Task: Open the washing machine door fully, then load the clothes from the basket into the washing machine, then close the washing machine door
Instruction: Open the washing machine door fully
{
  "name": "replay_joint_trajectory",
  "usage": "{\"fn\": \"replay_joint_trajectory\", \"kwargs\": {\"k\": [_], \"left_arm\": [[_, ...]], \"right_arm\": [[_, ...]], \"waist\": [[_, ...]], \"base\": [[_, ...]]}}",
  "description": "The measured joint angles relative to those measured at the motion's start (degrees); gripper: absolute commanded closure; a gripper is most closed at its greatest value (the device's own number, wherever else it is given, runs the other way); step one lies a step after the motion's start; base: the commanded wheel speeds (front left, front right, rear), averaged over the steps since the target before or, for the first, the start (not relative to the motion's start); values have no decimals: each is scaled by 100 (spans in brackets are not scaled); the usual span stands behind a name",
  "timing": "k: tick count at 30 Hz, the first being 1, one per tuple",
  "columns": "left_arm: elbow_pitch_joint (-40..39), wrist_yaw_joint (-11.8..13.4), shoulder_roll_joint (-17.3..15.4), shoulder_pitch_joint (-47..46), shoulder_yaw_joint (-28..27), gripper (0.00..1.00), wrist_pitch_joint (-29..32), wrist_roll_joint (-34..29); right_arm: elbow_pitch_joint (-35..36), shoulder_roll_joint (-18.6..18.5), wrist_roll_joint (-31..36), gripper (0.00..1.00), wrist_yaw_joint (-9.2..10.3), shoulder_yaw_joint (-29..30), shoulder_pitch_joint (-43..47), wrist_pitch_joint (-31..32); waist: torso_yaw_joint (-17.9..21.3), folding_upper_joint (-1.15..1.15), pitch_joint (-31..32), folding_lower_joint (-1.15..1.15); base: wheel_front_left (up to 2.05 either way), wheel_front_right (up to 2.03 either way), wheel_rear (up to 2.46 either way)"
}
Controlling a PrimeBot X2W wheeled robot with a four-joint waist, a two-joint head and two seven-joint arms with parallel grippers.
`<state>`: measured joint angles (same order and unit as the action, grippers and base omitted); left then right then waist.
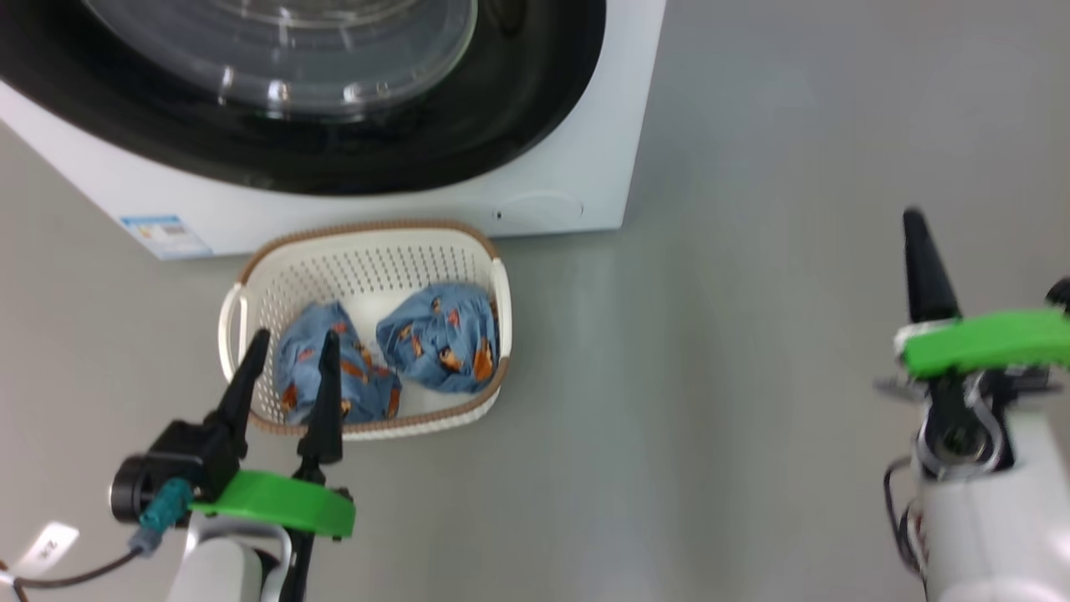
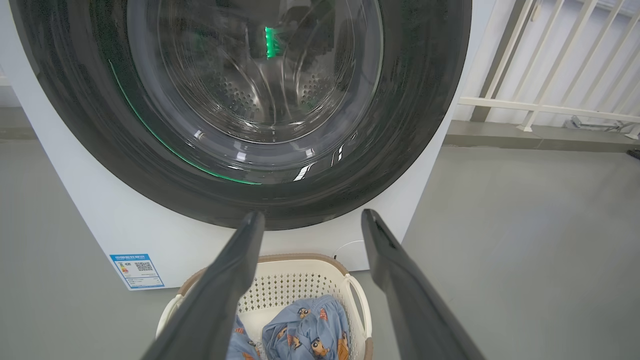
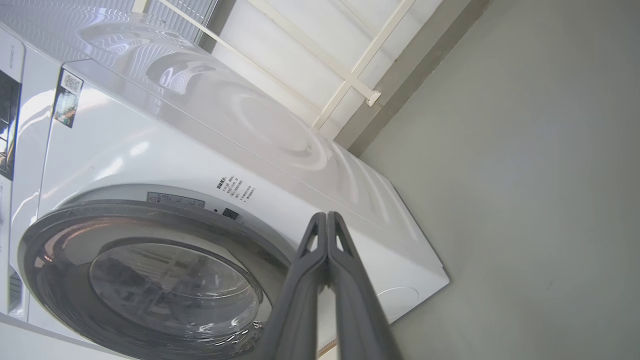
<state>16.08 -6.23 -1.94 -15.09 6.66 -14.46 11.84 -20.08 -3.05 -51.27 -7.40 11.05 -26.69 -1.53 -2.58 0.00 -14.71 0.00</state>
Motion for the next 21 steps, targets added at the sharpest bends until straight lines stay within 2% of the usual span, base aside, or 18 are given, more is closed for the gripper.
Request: {"fn": "replay_joint_trajectory", "kwargs": {"k": [5, 10, 16, 21], "left_arm": [[-62, 0, 5, -281, 67, 0, -1, 56], [-99, 1, 12, -490, 167, 0, -1, 163], [-129, 54, 18, -664, 327, 0, -1, 254], [-160, 69, 20, -811, 415, 0, -1, 316]], "right_arm": [[-519, -60, -1361, 100, 0, 380, -828, 749], [-1120, -97, -2352, 100, 0, 771, -1700, 1467], [-1767, -224, -3058, 100, 0, 1035, -2733, 2219], [-2184, -357, -3204, 100, 0, 976, -3688, 2862]], "waist": [[-82, 0, -340, 0], [-204, 0, -657, 0], [-377, 0, -994, 0], [-536, 0, -1298, 0]], "base": [[0, 0, 0], [0, 0, 0], [0, 0, 0], [0, 0, 0]]}}
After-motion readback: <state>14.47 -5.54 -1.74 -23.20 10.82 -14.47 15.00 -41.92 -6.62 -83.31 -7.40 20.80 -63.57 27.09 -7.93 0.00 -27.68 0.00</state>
